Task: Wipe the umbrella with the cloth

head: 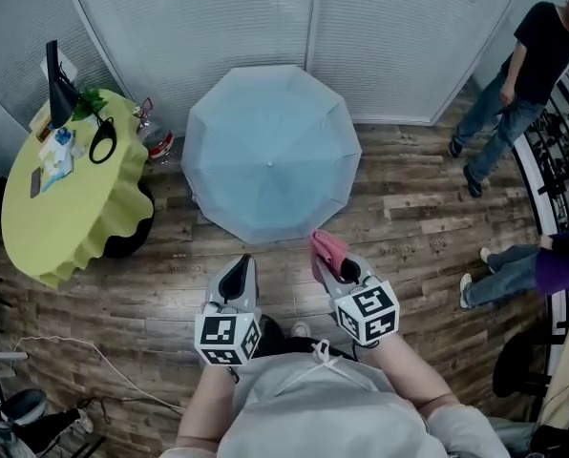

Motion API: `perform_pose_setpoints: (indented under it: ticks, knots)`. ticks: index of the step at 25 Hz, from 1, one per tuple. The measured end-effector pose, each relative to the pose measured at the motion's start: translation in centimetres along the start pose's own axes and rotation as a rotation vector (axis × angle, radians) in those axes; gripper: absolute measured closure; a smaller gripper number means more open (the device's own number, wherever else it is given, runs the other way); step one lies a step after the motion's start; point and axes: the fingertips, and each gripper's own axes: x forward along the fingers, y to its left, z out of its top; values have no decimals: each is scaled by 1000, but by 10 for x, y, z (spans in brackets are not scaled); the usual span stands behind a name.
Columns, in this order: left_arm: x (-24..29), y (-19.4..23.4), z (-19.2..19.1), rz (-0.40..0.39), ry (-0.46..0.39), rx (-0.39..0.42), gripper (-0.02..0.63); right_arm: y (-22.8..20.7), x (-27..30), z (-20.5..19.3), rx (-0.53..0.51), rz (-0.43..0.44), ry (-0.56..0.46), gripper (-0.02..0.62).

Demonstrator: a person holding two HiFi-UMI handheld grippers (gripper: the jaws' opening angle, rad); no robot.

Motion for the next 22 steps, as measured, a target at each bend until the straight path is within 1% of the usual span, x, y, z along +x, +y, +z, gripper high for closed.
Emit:
perform_pose_setpoints:
  ticks: [3, 6, 9, 14, 18, 22]
  knots:
    - [39, 7, 1, 7, 21, 1, 600, -23, 29, 2, 16, 39, 29, 543]
    - [82, 23, 4, -5, 45, -4, 600, -41, 68, 11, 70, 89, 39, 543]
    - [133, 48, 12, -20, 63, -4, 600, -67, 114, 27, 88, 65, 48, 543]
    - [235, 95, 37, -77, 94, -15, 600, -117, 203, 65, 94, 12, 92, 543]
    - [313, 146, 53, -104, 139, -47, 600, -143, 280, 95, 98, 6, 137, 543]
    - [373, 185, 65, -135, 152, -42, 600, -168, 343, 105, 100, -9, 195, 543]
